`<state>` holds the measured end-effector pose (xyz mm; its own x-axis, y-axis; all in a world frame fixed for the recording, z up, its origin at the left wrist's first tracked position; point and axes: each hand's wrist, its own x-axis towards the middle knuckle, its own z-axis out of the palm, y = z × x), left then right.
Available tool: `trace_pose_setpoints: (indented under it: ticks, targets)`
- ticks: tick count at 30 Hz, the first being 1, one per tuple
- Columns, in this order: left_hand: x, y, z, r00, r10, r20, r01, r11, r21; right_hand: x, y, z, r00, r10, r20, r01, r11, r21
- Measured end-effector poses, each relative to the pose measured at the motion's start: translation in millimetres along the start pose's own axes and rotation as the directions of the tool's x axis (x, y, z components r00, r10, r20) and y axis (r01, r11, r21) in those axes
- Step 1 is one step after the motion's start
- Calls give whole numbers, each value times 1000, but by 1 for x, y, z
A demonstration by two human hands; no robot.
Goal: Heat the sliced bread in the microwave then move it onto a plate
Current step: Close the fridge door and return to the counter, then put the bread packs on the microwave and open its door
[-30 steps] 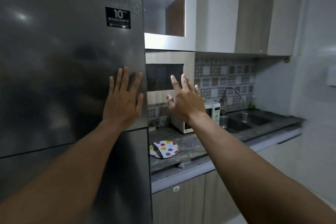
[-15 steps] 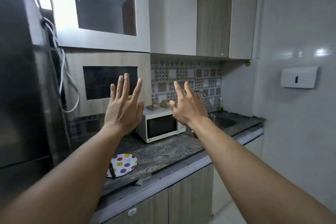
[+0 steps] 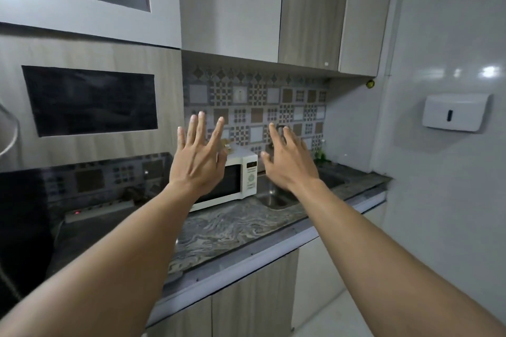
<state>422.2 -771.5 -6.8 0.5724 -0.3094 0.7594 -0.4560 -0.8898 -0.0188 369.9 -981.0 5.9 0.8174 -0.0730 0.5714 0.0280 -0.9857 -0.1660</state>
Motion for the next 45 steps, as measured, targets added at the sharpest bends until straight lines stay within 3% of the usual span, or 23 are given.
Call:
trace_pose_setpoints:
  ticks: [9,15,28,36,40,45]
  targets:
    - [81,4,140,999,-25,37,27,999,-43,112,75,93,999,-12,29,12,1000,18]
    - [141,-8,231,991,-114,69,112,993,33,200,122,147,995,-82,51,83,996,-20]
    - [220,-21,413,956,-250,156,225,961,163,356,210,308,979,-159,125,142,981,130]
    - [254,-38,509,891,-410,194,359,899,250,447,238,406,923,-321,214,272,935,228]
    - [258,-43,542,881,-423,215,357,889,285,470,239,447,883,-380,275,314,915,254]
    - [258,-51,587,861,-437,259,404,898,173,493,234,490,824,-458,335,374,882,286]
